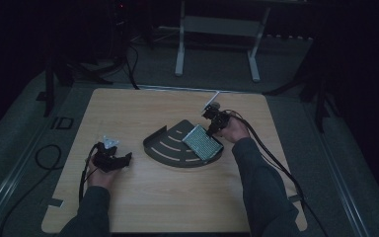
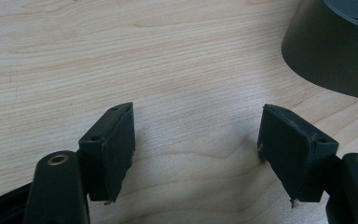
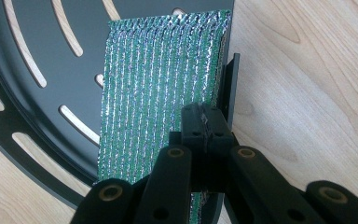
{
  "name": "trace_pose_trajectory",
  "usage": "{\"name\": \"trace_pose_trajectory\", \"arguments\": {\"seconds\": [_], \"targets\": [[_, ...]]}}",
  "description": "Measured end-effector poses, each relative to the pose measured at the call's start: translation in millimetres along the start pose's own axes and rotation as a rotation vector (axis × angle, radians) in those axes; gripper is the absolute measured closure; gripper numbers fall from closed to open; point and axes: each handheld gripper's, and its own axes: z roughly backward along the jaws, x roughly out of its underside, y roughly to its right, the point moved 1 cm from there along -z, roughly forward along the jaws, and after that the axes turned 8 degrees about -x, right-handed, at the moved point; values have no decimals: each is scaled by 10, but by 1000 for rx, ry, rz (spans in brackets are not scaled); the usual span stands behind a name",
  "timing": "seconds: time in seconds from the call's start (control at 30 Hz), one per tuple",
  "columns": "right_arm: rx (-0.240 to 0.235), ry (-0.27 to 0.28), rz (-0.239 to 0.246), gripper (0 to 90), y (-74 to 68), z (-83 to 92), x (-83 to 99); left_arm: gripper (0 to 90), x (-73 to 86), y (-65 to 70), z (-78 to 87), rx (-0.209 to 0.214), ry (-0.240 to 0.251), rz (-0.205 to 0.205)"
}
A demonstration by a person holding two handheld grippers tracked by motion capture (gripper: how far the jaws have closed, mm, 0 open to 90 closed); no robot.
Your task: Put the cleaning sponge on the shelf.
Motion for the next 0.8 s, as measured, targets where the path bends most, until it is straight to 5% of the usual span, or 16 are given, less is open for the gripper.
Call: {"name": "trace_pose_trajectory", "arguments": {"seconds": [0.53,0.8], "targets": [[20,20,20,867,-1,49,14,280,0,0,0,0,0,-1],[40,45,20,730,-12,150,73,280,0,0,0,0,0,-1]]}}
